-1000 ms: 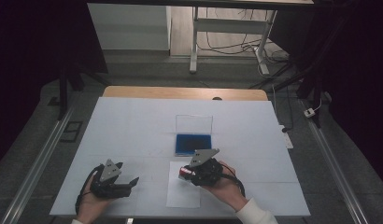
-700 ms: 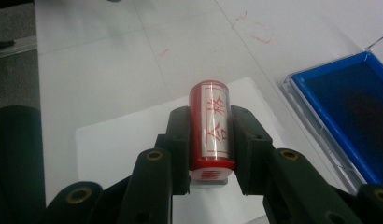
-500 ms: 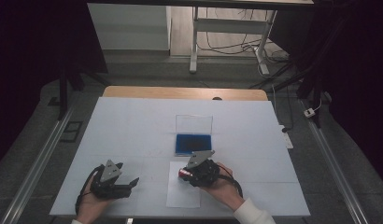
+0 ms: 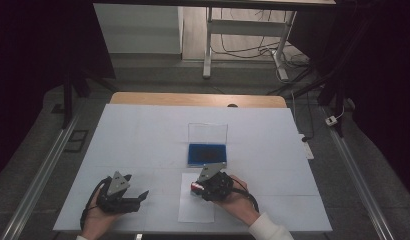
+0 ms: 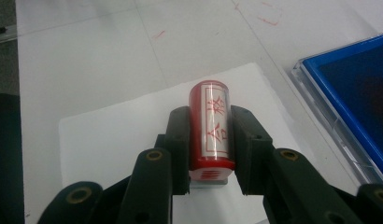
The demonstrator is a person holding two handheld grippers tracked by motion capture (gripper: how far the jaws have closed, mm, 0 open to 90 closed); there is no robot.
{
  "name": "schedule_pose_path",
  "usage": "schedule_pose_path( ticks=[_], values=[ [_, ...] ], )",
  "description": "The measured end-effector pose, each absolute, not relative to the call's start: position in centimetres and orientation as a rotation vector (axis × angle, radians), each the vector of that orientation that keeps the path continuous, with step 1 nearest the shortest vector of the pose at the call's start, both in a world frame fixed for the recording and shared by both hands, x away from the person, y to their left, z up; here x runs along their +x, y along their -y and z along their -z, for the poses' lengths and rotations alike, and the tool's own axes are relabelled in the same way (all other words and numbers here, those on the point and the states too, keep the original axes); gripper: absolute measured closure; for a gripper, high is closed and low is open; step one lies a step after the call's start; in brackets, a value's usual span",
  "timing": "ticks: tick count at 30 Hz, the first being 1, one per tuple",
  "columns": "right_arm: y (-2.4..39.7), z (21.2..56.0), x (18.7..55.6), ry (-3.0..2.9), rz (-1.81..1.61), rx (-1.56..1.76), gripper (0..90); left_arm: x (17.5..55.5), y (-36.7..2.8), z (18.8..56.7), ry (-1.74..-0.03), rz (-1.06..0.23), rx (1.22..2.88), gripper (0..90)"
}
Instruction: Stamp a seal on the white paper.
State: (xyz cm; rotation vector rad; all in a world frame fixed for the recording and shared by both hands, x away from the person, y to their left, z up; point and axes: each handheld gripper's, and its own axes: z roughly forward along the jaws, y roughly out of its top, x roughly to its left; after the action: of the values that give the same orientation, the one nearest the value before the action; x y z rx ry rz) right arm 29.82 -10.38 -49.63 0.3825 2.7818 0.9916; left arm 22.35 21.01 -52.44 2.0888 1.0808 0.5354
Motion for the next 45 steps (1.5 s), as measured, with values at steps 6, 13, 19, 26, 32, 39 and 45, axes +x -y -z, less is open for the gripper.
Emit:
schedule_pose_path(
  ticks=[6, 13, 19, 26, 32, 39, 45],
  values=[
    [10.34, 49.87, 29.80, -2.784, -0.993, 0.385, 70.0, 22.39, -20.95, 52.47, -1.078, -0.531, 2.096, 19.0],
    [10.38, 49.91, 29.93, -2.789, -0.997, 0.390, 70.0, 22.37, -20.94, 52.51, -1.078, -0.530, 2.096, 19.0],
    [10.30, 49.84, 29.95, -2.794, -0.979, 0.388, 70.1, 22.42, -20.95, 52.59, -1.078, -0.528, 2.099, 19.0],
    [10.20, 49.75, 30.10, -2.811, -0.968, 0.397, 70.2, 22.40, -20.95, 52.60, -1.078, -0.528, 2.099, 19.0],
    [10.00, 49.59, 30.30, -2.834, -0.934, 0.410, 70.5, 22.39, -20.89, 52.63, -1.080, -0.526, 2.100, 19.0],
    [9.78, 49.81, 30.30, -2.847, -0.903, 0.415, 70.8, 22.31, -20.95, 52.63, -1.083, -0.527, 2.099, 19.0],
    [9.83, 49.91, 30.27, -2.840, -0.905, 0.401, 70.9, 22.27, -20.97, 52.65, -1.085, -0.534, 2.102, 19.0]
  ],
)
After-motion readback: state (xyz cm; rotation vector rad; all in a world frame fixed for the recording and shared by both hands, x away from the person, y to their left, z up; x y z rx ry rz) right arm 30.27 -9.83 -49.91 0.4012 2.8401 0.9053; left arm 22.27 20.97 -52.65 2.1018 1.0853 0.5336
